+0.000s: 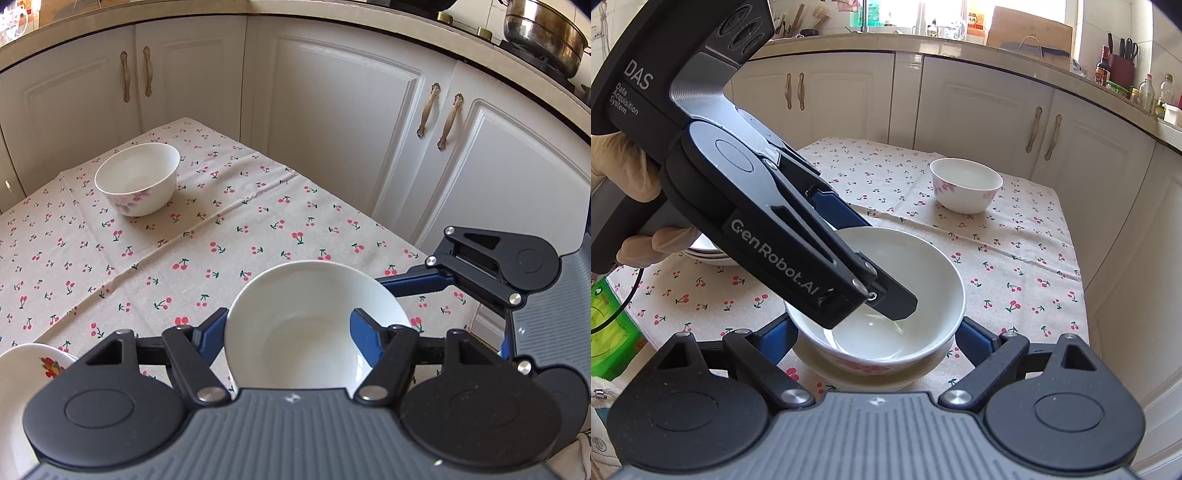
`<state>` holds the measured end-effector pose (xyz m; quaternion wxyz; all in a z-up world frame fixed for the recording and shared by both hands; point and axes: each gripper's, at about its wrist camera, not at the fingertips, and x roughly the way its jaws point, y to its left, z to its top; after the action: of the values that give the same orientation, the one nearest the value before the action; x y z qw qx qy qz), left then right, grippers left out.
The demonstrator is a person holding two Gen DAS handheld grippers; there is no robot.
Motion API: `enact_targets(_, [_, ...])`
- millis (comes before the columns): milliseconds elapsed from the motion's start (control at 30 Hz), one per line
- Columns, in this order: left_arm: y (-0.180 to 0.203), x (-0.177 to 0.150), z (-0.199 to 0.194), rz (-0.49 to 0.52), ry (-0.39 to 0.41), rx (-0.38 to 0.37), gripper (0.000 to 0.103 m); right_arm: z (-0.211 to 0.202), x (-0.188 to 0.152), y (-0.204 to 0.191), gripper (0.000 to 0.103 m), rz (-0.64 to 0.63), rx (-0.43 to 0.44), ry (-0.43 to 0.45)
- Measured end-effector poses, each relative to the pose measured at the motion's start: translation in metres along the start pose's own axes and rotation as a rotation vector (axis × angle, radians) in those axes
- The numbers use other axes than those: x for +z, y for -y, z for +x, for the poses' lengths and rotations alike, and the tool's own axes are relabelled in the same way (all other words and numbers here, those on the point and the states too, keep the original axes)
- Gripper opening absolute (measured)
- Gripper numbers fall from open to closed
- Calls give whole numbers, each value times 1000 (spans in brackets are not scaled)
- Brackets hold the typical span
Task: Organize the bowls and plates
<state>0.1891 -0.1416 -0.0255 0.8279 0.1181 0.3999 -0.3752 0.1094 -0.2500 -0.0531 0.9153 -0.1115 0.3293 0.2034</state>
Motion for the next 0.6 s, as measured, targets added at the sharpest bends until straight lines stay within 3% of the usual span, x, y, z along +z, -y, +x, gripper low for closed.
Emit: enact_targets(600, [-6, -5, 5, -13, -2, -17, 70, 2, -1, 3, 96, 26, 25, -3])
